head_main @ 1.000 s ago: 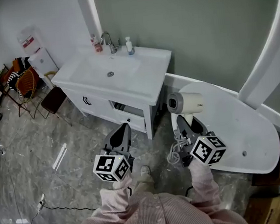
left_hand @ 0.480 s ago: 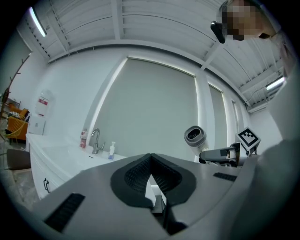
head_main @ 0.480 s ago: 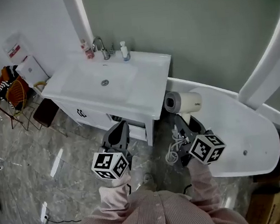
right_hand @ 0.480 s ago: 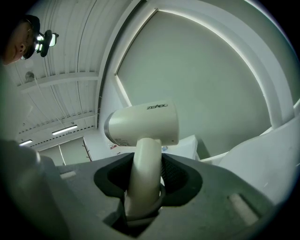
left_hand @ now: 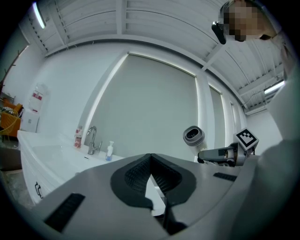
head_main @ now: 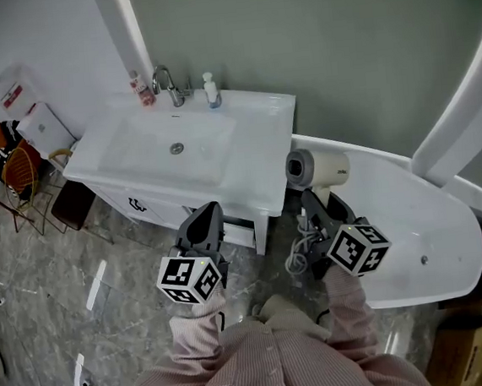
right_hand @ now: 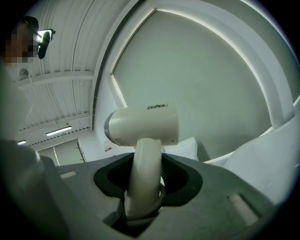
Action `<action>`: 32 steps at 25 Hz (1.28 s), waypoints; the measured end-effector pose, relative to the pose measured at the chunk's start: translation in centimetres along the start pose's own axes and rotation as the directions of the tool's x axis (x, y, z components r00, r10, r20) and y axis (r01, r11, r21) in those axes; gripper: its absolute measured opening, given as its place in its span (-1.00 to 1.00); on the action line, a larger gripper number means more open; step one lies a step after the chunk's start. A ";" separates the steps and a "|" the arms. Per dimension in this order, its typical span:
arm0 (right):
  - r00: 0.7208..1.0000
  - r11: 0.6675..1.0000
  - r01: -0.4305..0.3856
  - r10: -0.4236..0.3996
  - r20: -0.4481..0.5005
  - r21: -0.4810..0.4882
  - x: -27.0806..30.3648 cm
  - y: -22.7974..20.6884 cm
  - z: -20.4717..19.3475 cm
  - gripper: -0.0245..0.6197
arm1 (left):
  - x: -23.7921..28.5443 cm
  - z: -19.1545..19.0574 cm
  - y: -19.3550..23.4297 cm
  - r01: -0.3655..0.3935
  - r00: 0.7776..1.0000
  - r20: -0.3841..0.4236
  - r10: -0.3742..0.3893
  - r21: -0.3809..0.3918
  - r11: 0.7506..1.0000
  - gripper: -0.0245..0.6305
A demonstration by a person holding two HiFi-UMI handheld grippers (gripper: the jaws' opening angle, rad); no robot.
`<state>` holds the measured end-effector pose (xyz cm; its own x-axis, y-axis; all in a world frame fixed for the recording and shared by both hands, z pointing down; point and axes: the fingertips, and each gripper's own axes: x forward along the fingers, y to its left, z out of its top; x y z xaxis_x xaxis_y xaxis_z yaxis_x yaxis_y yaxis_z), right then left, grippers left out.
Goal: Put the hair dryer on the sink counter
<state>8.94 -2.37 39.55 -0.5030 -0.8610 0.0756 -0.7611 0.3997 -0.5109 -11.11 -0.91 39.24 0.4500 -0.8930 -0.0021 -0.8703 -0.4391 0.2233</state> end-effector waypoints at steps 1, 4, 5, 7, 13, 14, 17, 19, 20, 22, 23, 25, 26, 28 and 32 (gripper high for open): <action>1.000 1.000 0.002 -0.002 -0.002 0.001 0.3 -0.1 0.1 -0.42 | 0.3 0.0 0.3 0.000 1.000 -0.002 0.000 -0.004 1.000 -0.93; 1.000 1.000 0.007 -0.007 -0.009 0.004 1.5 -0.4 0.3 -0.41 | 1.2 0.1 1.0 -0.001 1.000 -0.004 0.001 -0.013 1.000 -0.93; 1.000 1.000 0.007 -0.007 -0.010 0.005 1.9 -0.5 0.3 -0.41 | 1.6 0.1 1.2 0.000 1.000 -0.005 0.000 -0.016 1.000 -0.93; 1.000 1.000 0.008 -0.008 -0.015 0.009 2.8 -0.7 0.4 -0.41 | 2.3 -0.1 1.8 -0.001 1.000 -0.009 0.000 -0.025 1.000 -0.93; 0.999 1.000 0.014 -0.013 -0.035 0.021 6.8 -2.4 0.7 -0.41 | 5.5 -0.5 4.2 -0.009 1.000 -0.023 0.008 -0.040 0.999 -0.93; 0.999 1.000 0.015 -0.015 -0.035 0.022 7.7 -2.8 0.9 -0.41 | 6.3 -0.4 4.7 -0.009 1.000 -0.025 0.008 -0.041 0.999 -0.93; 0.999 0.999 0.019 -0.018 -0.035 0.029 10.5 -4.0 1.7 -0.41 | 9.1 -0.3 6.3 -0.007 1.000 -0.029 0.006 -0.049 0.999 -0.93; 0.999 0.999 0.021 -0.019 -0.037 0.035 12.4 -4.8 2.2 -0.41 | 11.0 -0.1 7.2 -0.005 0.999 -0.032 0.003 -0.054 0.999 -0.93; 0.999 0.999 0.022 -0.021 -0.040 0.036 13.2 -5.2 2.5 -0.42 | 11.8 -0.1 7.6 -0.004 0.999 -0.033 0.002 -0.056 0.998 -0.93; 0.999 0.999 0.026 -0.024 -0.047 0.039 14.7 -5.9 3.0 -0.41 | 13.5 0.1 8.3 -0.005 0.999 -0.035 0.003 -0.064 0.998 -0.93; 0.998 0.999 0.027 -0.025 -0.053 0.040 15.5 -6.3 3.2 -0.41 | 14.2 0.2 8.7 -0.007 0.999 -0.037 0.005 -0.069 0.998 -0.93; 0.998 0.999 0.028 -0.025 -0.066 0.043 17.0 -7.3 3.5 -0.41 | 15.7 0.2 9.3 -0.013 0.999 -0.041 0.010 -0.074 0.997 -0.93; 0.997 0.999 0.030 -0.027 -0.072 0.045 17.8 -7.8 3.6 -0.41 | 16.5 0.2 9.6 -0.014 0.999 -0.045 0.011 -0.075 0.997 -0.93; 0.996 0.998 0.037 -0.032 -0.083 0.054 19.3 -8.8 3.7 -0.41 | 18.0 0.1 10.3 -0.012 0.998 -0.056 0.007 -0.075 0.997 -0.93; 0.993 0.997 0.043 -0.035 -0.113 0.068 22.1 -10.1 3.1 -0.41 | 20.4 -0.4 11.8 -0.018 0.997 -0.072 0.012 -0.088 0.996 -0.93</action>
<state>6.78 -26.45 43.70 -0.5194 -0.8332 0.1897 -0.7522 0.3404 -0.5642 -12.11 -24.25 42.22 0.4528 -0.8888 0.0707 -0.8574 -0.4123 0.3080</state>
